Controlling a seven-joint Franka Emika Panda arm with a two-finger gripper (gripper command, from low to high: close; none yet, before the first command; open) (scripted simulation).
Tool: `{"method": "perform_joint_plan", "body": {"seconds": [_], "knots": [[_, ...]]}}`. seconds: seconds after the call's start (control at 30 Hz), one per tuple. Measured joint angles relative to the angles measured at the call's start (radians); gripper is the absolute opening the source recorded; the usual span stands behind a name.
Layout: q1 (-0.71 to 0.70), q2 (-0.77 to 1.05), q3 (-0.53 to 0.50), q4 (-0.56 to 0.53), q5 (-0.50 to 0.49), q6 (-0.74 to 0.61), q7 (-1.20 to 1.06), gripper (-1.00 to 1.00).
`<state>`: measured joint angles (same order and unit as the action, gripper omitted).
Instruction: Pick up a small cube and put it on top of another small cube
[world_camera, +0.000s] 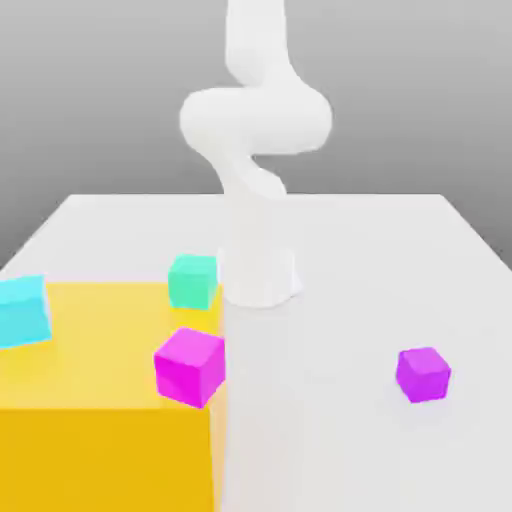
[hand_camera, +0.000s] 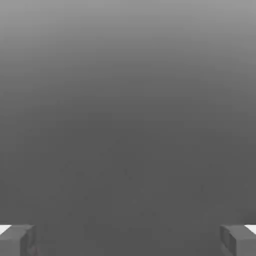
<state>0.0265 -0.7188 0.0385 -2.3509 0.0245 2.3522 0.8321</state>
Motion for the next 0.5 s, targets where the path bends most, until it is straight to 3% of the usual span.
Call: {"method": "perform_joint_plan", "body": {"seconds": [0.3, 0.5], "knots": [[0.105, 0.334, 0.195, -0.201, 0.07, 0.213, 0.152, 0.0], [0.164, 0.551, 0.334, -0.331, 0.053, 0.352, 0.296, 0.0]]}}
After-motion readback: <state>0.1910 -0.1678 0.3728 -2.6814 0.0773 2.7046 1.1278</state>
